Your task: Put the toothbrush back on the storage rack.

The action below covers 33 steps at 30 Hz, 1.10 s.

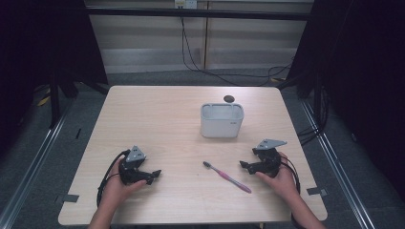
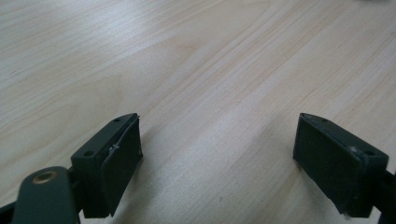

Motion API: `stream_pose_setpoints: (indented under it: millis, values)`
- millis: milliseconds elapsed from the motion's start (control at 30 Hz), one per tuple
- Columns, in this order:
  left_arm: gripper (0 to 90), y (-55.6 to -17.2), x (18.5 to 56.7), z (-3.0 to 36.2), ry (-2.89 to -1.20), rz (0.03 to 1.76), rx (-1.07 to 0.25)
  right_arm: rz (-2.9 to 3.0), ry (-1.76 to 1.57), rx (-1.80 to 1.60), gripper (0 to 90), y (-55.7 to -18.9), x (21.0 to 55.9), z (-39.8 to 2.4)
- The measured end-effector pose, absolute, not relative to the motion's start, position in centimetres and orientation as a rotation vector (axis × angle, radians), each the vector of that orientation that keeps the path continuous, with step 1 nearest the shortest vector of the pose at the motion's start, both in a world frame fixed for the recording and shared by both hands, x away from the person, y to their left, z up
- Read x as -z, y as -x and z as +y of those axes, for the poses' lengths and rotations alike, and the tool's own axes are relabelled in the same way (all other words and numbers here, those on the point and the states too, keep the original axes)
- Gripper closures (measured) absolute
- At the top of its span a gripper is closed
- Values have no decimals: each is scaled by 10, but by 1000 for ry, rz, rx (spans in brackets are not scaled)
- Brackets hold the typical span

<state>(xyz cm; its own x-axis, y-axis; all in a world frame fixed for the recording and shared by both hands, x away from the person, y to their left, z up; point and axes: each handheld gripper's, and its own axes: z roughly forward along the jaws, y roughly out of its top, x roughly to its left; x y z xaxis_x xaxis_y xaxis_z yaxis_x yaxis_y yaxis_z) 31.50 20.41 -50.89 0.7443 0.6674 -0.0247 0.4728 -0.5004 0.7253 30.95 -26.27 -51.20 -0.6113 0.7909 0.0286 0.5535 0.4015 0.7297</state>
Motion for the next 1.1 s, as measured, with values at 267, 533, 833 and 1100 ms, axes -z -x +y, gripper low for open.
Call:
stream_pose_setpoints:
  millis: [267, 533, 833, 1100]
  values:
    - [149, -316, 509, 206, -2184, 855, -322, 2343, -1185, -1022, 182, -310, 511, -261]
    - [149, -315, 509, 204, -2195, 849, -332, 2459, -1189, -913, 183, -316, 502, -249]
    - [149, -316, 509, 206, -2188, 850, -326, 2568, -1167, -868, 277, -317, 486, -235]
    - [149, -316, 509, 206, -2186, 854, -324, 2670, -1117, -820, 357, -322, 467, -212]
